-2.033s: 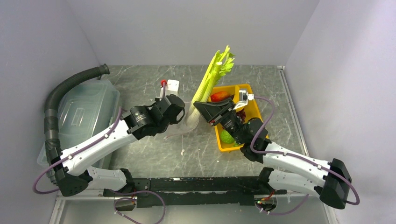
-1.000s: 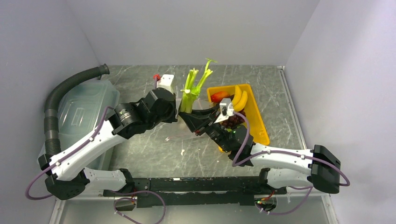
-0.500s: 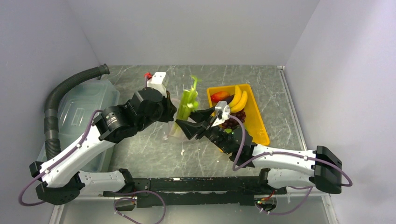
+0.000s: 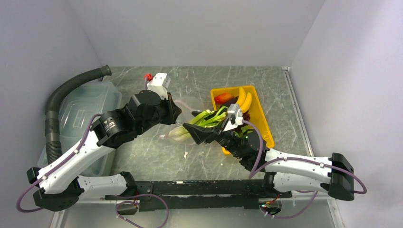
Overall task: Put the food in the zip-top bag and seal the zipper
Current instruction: Place the fake vegetable in the zipper food storage bag.
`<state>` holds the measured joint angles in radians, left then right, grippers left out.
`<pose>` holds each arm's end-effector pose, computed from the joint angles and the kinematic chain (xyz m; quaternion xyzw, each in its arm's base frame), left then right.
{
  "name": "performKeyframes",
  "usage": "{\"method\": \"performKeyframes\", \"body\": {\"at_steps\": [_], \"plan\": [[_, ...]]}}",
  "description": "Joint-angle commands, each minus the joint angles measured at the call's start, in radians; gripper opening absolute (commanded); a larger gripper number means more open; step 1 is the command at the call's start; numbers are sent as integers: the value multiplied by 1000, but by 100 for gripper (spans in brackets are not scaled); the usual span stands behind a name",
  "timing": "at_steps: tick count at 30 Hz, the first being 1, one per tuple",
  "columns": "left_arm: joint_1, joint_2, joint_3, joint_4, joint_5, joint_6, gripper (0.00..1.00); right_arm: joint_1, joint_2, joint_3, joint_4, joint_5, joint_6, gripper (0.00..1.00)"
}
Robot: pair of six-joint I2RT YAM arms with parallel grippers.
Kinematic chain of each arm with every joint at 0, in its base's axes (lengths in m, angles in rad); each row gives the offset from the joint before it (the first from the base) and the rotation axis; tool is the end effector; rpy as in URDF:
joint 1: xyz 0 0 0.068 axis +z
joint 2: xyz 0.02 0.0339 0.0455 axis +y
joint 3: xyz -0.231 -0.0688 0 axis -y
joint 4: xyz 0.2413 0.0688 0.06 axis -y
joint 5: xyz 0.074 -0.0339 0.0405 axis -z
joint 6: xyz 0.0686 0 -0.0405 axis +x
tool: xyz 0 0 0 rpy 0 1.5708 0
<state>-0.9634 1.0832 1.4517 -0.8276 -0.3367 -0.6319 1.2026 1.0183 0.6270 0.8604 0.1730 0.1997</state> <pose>0.1554 -0.1838 0.3990 0.0510 0.8406 -0.2729 0.4652 0.1086 0.2486 0.3376 -0.1861 0.4926 0.5131 0.6778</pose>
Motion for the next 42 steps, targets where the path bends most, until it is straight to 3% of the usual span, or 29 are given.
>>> {"method": "performKeyframes", "body": {"at_steps": [1,5,12,19,29,42], "plan": [[3,-19,3,72,33,8,0,20,-34,34,-82,6,-60,64],[3,-17,-1,73,33,3,0,35,-55,49,-151,44,-90,58],[3,-11,-8,83,26,-6,0,45,-69,58,-153,52,-124,0],[4,20,11,33,-3,-37,0,91,-36,123,-99,62,-189,0],[5,57,34,11,5,-45,0,189,66,274,-160,141,-430,0],[6,47,65,-4,13,-43,0,203,110,189,-108,235,-502,0]]}}
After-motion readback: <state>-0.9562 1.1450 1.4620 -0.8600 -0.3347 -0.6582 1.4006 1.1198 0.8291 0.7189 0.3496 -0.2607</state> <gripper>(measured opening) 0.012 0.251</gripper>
